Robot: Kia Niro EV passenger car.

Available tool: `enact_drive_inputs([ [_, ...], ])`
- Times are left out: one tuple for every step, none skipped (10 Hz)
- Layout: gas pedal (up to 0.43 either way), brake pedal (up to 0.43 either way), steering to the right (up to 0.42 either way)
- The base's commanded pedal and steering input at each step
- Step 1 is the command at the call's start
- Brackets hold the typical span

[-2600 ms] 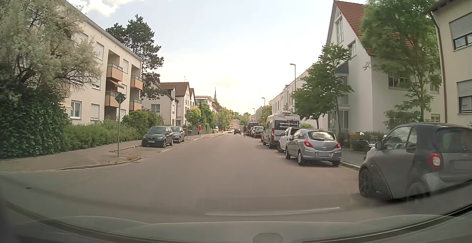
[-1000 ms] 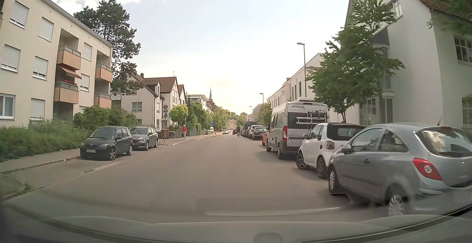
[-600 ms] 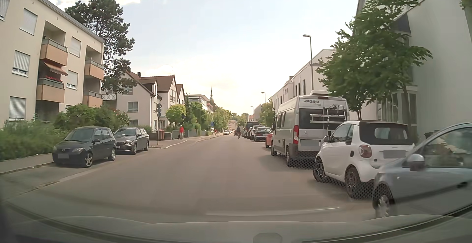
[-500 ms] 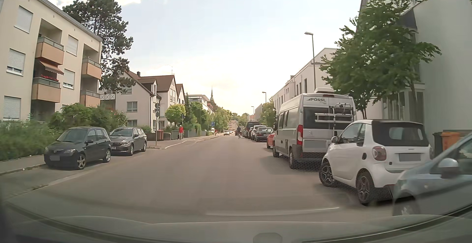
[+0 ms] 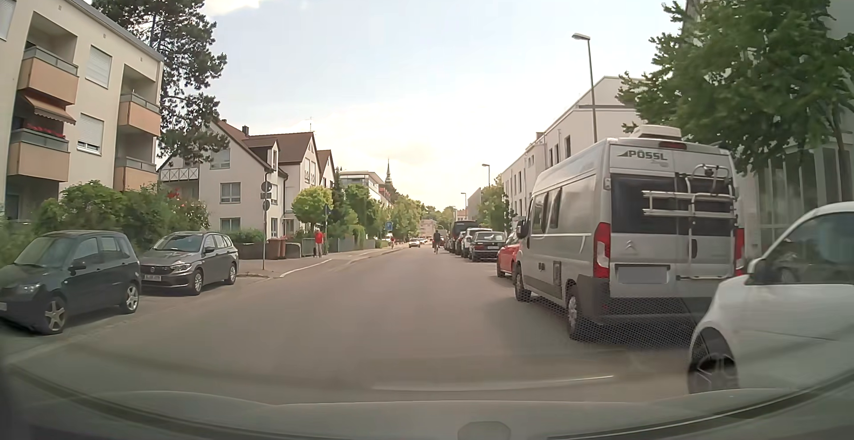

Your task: Follow the waypoints while adhering to traffic rules and regulations

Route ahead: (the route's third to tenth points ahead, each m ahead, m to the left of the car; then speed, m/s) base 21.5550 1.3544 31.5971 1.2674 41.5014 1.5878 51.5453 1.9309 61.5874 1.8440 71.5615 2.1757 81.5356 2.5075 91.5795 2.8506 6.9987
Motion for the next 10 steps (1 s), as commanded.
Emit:
enact_drive_inputs([
  [0.240, 0.000, -0.018],
  [0.209, 0.000, -0.016],
  [0.150, 0.000, -0.014],
  [0.138, 0.000, -0.014],
  [0.110, 0.000, -0.013],
  [0.110, 0.000, -0.011],
  [0.118, 0.000, -0.010],
  [0.157, 0.000, -0.010],
  [0.197, 0.000, -0.010],
  [0.197, 0.000, -0.010],
])
